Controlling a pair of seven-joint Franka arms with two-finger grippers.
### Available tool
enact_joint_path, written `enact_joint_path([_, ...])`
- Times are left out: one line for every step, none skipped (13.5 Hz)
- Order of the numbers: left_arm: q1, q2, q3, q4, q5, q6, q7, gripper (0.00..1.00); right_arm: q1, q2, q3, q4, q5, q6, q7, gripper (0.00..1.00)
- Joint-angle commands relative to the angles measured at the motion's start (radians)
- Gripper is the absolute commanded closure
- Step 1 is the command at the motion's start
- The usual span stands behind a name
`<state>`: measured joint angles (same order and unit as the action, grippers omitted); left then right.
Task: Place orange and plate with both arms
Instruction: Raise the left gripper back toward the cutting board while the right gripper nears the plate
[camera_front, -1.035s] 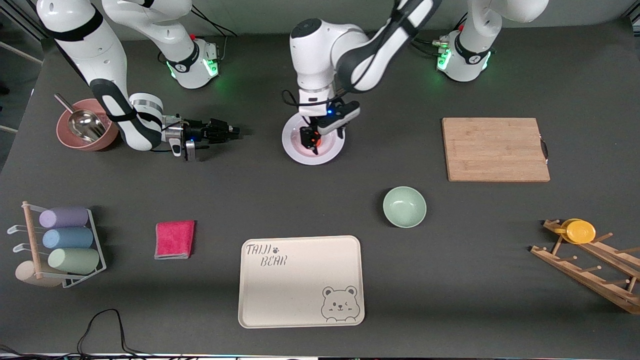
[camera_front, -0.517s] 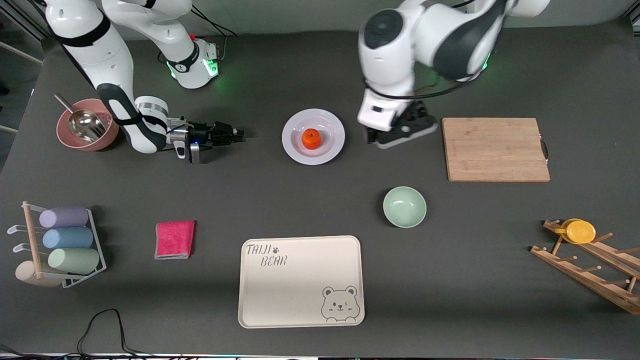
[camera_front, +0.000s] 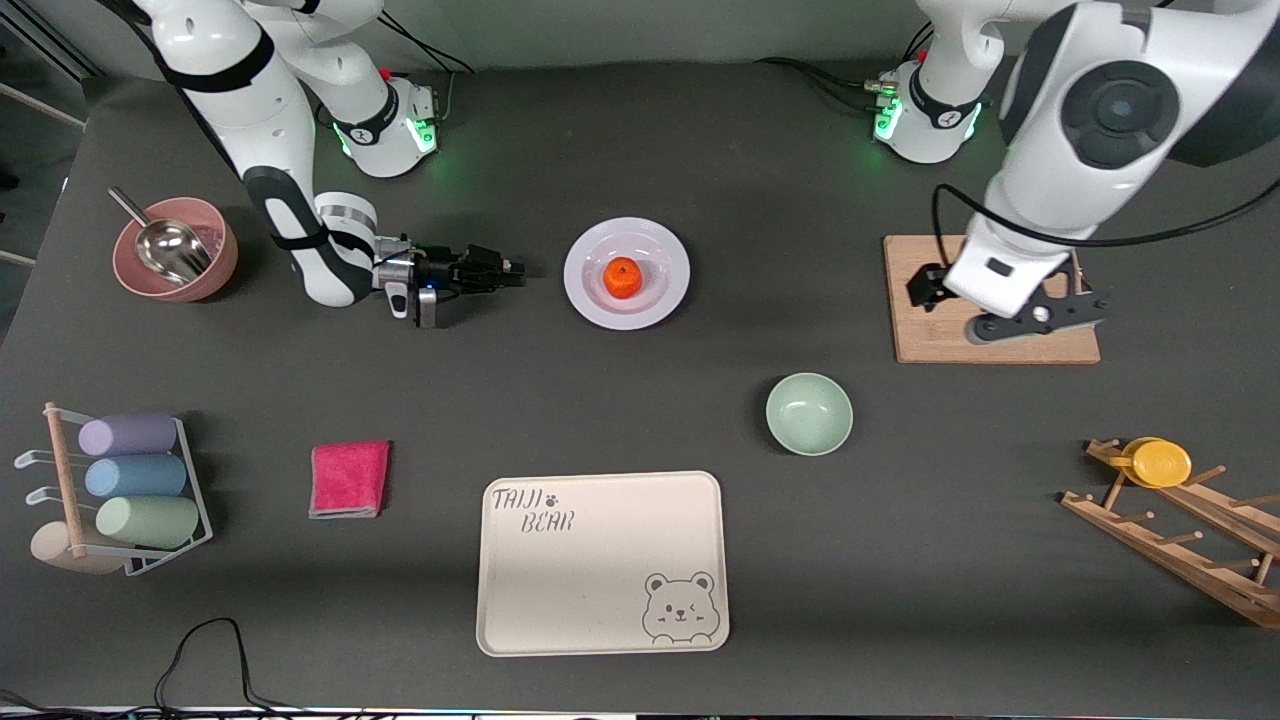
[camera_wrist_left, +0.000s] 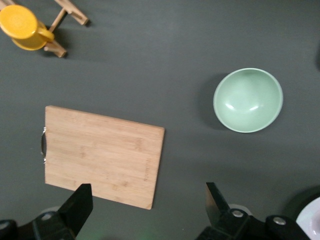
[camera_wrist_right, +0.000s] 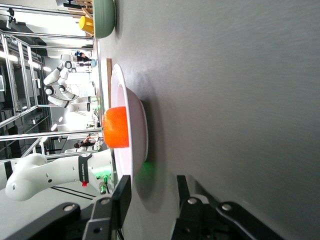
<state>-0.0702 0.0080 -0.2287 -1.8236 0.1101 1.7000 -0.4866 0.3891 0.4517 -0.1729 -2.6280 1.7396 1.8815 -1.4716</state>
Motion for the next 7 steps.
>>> enact_joint_path([0.05,-0.028,0.003,-0.023,-0.018,0.0,0.095,0.0,0.089,0.044,-0.002,0.035,0.121,-0.008,-0.029,0.56])
enact_joint_path([0.05,-0.028,0.006,-0.023,-0.018,0.001,0.095,0.0,0.12,0.051,-0.002,0.043,0.158,-0.008,-0.029,0.56])
enact_joint_path([0.049,-0.029,0.005,-0.023,-0.018,0.001,0.095,0.0,0.146,0.062,0.0,0.057,0.188,-0.008,-0.029,0.56])
enact_joint_path([0.047,-0.029,0.005,-0.023,-0.018,0.003,0.095,0.0,0.171,0.073,0.001,0.069,0.213,-0.008,-0.027,0.56])
enact_joint_path([0.049,-0.029,0.005,-0.023,-0.02,0.003,0.095,0.0,0.181,0.084,0.016,0.083,0.242,-0.008,-0.027,0.56])
enact_joint_path([0.049,-0.028,0.006,-0.022,-0.023,0.004,0.097,0.0,0.183,0.091,0.047,0.092,0.283,-0.004,-0.027,0.56])
enact_joint_path([0.05,-0.026,0.008,-0.022,-0.033,0.012,0.1,0.0,0.188,0.094,0.079,0.101,0.32,0.002,-0.027,0.56])
